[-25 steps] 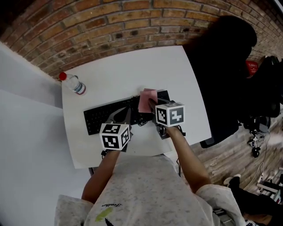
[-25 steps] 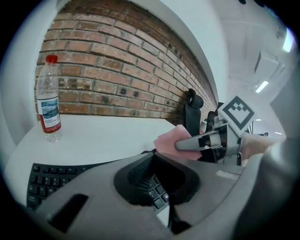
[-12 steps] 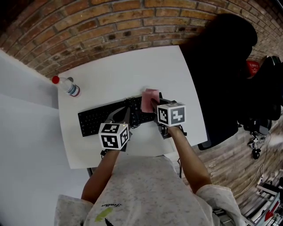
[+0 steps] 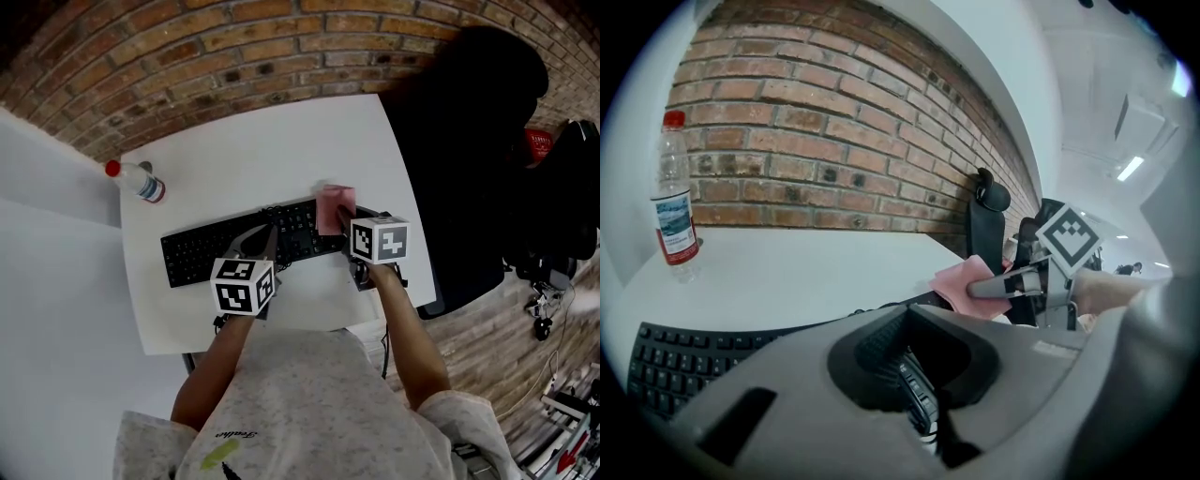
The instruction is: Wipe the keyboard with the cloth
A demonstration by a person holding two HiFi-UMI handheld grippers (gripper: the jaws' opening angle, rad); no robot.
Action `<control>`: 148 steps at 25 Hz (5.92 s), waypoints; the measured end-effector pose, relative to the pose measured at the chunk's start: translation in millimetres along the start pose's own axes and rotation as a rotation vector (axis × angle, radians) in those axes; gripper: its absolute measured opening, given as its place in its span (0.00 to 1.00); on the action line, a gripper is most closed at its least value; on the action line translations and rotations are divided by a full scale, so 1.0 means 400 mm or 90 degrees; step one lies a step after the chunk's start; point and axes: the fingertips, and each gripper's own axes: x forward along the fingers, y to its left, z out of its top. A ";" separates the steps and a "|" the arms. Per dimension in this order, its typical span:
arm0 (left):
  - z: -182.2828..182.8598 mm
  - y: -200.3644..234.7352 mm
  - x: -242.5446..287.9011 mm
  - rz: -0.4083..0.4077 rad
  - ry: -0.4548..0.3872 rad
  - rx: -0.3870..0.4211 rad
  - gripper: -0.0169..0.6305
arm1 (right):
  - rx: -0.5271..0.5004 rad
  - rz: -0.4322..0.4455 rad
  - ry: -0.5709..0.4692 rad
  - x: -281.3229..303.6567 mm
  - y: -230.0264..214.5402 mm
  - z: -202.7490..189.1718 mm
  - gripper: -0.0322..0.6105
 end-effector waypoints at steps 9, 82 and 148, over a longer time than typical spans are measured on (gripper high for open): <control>-0.004 0.028 -0.039 0.000 -0.007 -0.004 0.02 | 0.000 0.003 -0.034 -0.045 0.052 0.031 0.08; -0.243 0.445 -0.501 0.076 -0.016 -0.057 0.02 | -0.051 0.185 0.011 0.219 0.890 -0.250 0.08; -0.129 -0.014 -0.127 0.034 -0.014 -0.023 0.02 | -0.048 0.152 -0.044 -0.039 0.302 -0.158 0.08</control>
